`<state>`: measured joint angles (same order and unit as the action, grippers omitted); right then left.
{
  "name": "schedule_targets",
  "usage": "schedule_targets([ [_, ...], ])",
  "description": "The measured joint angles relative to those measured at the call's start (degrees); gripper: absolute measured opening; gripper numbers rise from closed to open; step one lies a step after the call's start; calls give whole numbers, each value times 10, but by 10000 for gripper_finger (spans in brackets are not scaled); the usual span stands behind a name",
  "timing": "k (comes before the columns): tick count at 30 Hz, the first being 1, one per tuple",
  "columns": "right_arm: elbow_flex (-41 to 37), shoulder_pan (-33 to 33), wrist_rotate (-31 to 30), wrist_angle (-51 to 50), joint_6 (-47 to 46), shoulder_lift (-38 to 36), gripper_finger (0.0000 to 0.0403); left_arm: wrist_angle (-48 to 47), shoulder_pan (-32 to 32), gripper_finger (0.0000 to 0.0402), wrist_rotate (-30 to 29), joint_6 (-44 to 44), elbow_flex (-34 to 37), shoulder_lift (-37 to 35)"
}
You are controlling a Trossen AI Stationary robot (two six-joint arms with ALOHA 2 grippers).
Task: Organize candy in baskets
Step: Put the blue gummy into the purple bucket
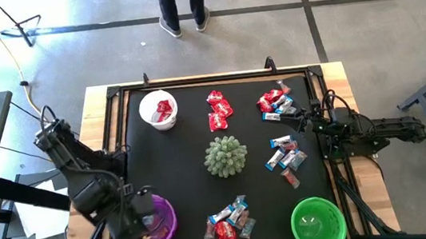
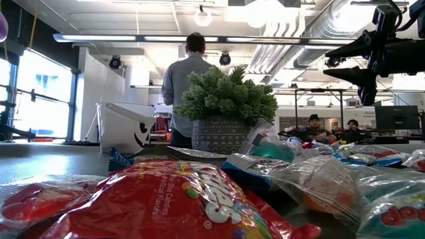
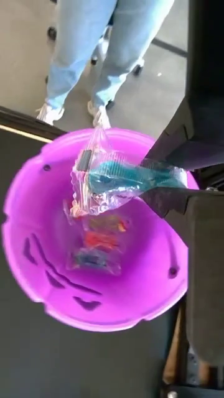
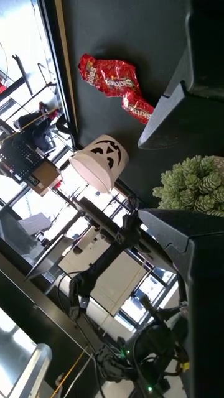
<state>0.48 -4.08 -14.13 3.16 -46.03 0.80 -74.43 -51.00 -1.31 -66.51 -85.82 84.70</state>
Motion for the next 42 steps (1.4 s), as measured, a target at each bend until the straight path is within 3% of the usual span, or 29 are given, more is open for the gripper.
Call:
schedule_targets([
  [8, 0, 0, 0, 0, 0, 0, 162, -8, -37, 85, -28, -48, 0, 1],
  [19, 0, 0, 0, 0, 0, 0, 162, 88, -8, 88, -147, 155, 0, 2],
  [23, 0, 0, 0, 0, 0, 0, 162, 161, 40, 88, -136, 225, 0, 9],
  [31, 0, 0, 0, 0, 0, 0, 162, 266, 142, 88, -50, 326, 0, 78],
  [42, 0, 0, 0, 0, 0, 0, 162, 398, 212, 88, -5, 461, 0, 173],
])
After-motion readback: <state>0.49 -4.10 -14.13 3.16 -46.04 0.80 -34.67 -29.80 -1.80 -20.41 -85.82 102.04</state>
